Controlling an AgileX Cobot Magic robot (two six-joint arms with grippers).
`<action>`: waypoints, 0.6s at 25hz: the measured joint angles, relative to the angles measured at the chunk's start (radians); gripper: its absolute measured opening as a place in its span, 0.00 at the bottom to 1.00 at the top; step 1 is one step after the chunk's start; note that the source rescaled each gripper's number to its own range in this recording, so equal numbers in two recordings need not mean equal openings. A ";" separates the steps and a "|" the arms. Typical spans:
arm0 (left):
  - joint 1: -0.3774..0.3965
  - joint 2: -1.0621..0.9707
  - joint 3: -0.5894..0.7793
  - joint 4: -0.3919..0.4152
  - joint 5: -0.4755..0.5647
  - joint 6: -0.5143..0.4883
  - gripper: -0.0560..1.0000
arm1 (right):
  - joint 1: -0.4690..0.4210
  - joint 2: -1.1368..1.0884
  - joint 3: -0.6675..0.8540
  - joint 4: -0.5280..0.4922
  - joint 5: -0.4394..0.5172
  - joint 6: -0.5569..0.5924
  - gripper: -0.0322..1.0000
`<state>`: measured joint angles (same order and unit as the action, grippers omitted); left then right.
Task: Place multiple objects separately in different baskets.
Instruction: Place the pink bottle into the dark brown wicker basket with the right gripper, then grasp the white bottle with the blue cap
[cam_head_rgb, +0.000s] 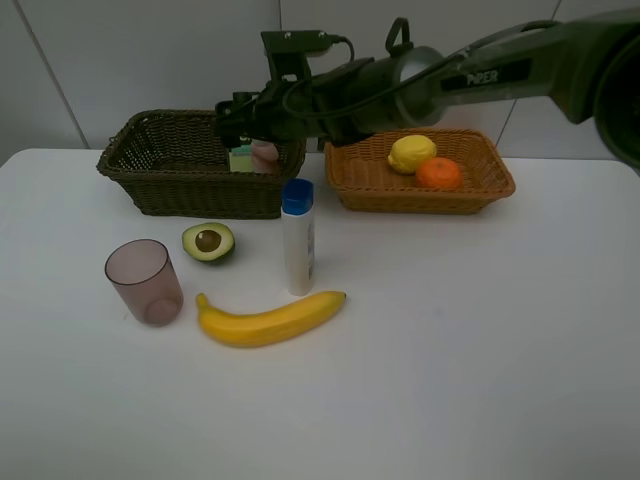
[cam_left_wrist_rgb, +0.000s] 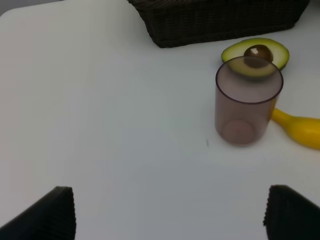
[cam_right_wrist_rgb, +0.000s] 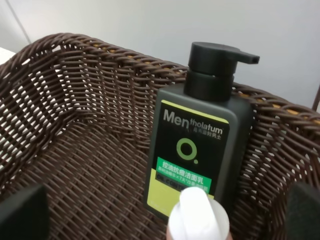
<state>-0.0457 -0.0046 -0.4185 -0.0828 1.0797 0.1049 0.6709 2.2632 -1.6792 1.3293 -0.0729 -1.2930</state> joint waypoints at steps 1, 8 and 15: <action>0.000 0.000 0.000 0.000 0.000 0.000 1.00 | 0.000 -0.002 0.000 -0.002 0.000 0.000 1.00; 0.000 0.000 0.000 0.000 0.000 0.000 1.00 | 0.000 -0.069 0.000 -0.008 -0.019 0.000 1.00; 0.000 0.000 0.000 0.000 0.000 0.000 1.00 | 0.000 -0.162 0.007 -0.034 0.032 0.000 1.00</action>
<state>-0.0457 -0.0046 -0.4185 -0.0828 1.0797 0.1049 0.6709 2.1010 -1.6723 1.2954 -0.0409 -1.2930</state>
